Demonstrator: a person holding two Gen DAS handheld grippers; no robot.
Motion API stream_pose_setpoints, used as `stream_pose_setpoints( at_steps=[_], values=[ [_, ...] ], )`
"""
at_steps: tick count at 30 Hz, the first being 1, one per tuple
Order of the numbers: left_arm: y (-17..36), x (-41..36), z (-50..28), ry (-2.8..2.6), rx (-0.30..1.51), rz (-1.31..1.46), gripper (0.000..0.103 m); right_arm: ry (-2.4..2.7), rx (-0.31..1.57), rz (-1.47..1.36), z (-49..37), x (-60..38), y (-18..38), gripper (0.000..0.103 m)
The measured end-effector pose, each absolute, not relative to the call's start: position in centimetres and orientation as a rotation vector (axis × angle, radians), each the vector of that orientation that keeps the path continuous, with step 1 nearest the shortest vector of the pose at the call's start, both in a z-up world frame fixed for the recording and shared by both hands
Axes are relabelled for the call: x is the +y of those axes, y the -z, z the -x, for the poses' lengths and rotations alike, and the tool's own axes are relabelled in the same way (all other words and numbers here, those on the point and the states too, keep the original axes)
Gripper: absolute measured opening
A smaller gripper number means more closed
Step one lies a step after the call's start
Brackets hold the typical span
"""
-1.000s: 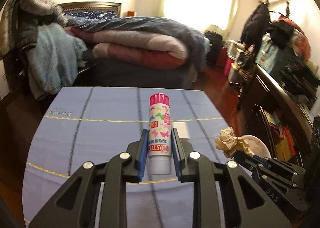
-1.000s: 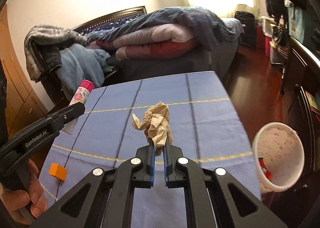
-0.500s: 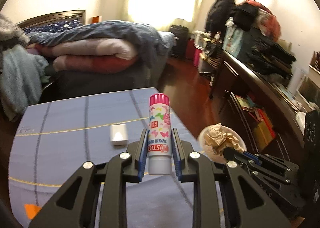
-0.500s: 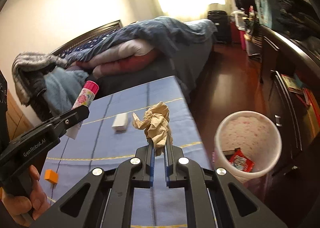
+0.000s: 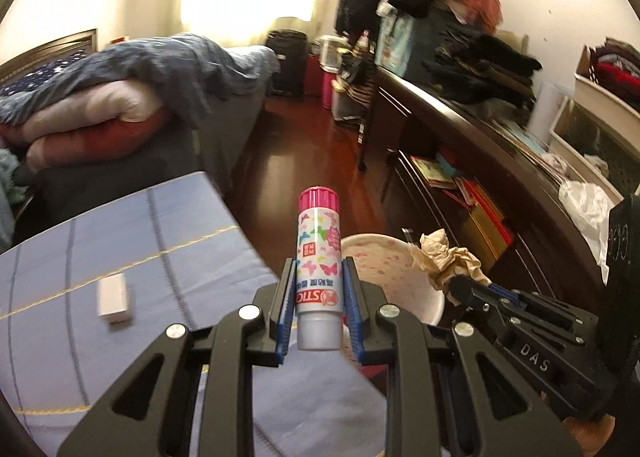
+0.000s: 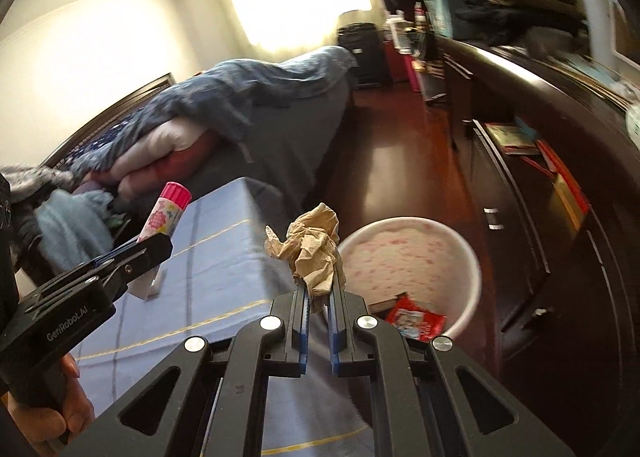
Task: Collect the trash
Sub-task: 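Carry glue stick and paper over the wastebasket and open both tools to drop them, then move both open tools back over the table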
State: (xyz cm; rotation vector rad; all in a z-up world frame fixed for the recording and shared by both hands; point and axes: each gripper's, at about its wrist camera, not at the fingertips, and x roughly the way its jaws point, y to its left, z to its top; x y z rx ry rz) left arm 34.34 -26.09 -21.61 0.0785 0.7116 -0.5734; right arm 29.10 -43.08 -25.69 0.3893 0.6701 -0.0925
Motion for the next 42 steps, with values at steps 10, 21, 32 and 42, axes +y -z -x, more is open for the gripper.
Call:
stream_pose_setpoints(
  at_steps=[10,21,32,42],
  values=[
    [24.3,-32.6,-36.5,0.666,0.764,-0.131,0.024,0.200,0.687,-0.422,-29.5,-48.0,27.8,0.008],
    [28.6,-37.6,-39.7,0.725,0.873,-0.164,0.025,0.263,0.756,-0.431,-32.4,-50.7,31.7,0.016],
    [27.5,-35.4,-40.9,0.680,0.819,-0.107,0.055,0.257,0.776,-0.440,-33.5,-50.9,32.8,0.035],
    [25.6,-27.3,-39.4,0.384,0.736,-0.138,0.075,0.133,0.754,-0.426,-33.0,-46.3,30.3,0.049]
  ],
)
